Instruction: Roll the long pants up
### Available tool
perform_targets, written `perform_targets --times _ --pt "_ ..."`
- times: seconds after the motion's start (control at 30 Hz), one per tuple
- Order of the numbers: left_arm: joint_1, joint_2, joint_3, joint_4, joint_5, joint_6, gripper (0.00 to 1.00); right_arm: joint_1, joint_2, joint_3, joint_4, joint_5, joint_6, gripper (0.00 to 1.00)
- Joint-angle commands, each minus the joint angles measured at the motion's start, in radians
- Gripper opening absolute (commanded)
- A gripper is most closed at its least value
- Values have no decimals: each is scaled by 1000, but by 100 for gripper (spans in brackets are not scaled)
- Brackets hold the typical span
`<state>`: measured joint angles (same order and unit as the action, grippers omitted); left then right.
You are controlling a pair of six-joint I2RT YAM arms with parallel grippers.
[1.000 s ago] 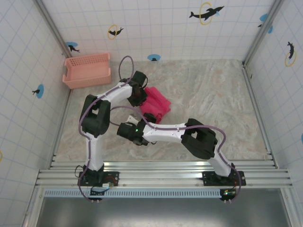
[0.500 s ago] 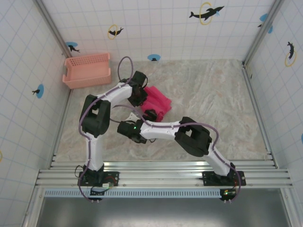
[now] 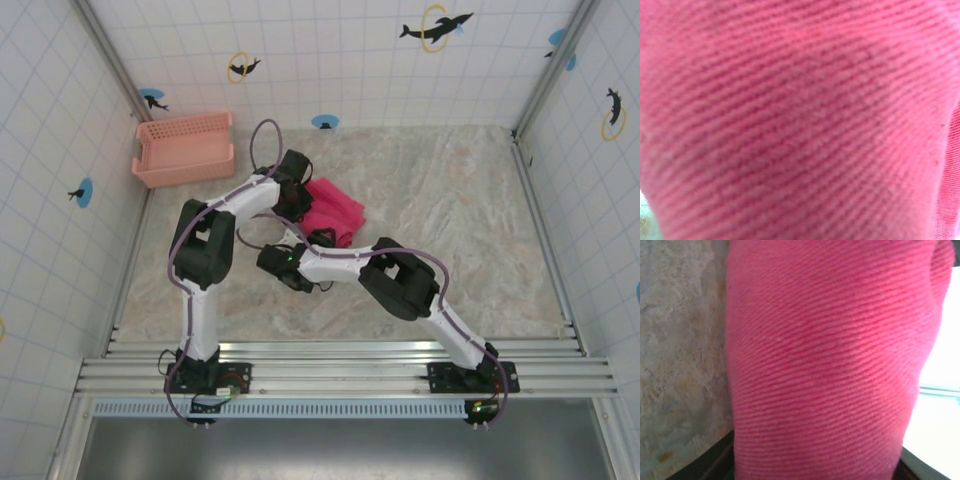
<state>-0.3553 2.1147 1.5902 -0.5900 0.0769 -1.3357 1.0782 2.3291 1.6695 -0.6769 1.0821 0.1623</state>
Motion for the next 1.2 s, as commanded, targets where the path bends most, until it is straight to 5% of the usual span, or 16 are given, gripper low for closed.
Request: perform_targets --times 0.0,0.03,0.13,0.23,0.27,0.43,0.57,0.8,1.0,1.17 --pt "-11 57 -71 -143 93 43 0 -58 47 7 23 -112 -24 16" --pt "-10 47 -88 -112 109 64 0 -66 44 5 19 -136 -23 0" --pt "-2 8 -161 65 168 162 7 -91 13 -23 24 -263 -40 0" --pt "18 -62 -259 162 126 198 93 -124 -26 -73 43 -450 -67 0" --pt "32 -88 -294 198 121 210 97 -140 -67 -89 45 -510 -82 0" --pt "127 -199 -514 517 183 167 98 -210 -127 -142 45 -743 -99 0" --pt "197 -264 -692 933 221 88 98 -240 -135 -157 13 -793 -108 0" --pt "222 -262 -785 1304 310 87 98 -279 -129 -163 -36 -891 -109 0" --pt "353 -209 -736 1417 404 70 97 -269 -164 -216 -54 -892 -104 0" --pt "334 -242 -630 1324 480 129 98 -278 -161 -217 -78 -900 -88 0"
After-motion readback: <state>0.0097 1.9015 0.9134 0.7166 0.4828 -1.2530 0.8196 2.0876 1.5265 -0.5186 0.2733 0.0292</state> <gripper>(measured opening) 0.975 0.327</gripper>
